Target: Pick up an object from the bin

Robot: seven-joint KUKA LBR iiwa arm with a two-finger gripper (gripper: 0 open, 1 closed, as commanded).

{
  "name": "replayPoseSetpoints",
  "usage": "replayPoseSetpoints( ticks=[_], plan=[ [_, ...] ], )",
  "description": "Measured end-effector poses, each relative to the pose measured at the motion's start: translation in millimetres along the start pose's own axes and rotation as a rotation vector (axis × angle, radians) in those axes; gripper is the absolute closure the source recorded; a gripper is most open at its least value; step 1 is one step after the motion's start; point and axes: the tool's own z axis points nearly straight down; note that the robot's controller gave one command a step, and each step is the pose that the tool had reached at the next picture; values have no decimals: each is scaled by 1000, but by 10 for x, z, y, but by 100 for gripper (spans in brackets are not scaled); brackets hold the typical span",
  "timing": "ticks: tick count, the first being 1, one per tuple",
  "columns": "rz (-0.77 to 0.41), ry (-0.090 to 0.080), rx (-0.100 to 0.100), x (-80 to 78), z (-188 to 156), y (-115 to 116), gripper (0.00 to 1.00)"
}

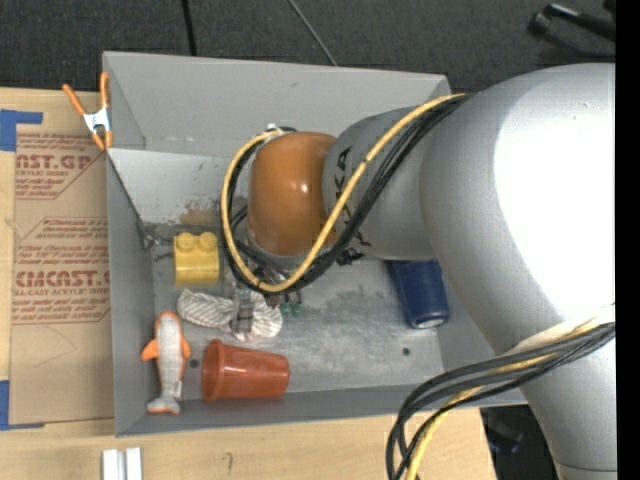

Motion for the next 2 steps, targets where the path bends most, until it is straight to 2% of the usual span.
replayPoseSetpoints(
  ticks=[1,2],
  plan=[
    [0,0,0,0,0,0,100],
    [-9,2,1,-143,-1417,255,100]
  ],
)
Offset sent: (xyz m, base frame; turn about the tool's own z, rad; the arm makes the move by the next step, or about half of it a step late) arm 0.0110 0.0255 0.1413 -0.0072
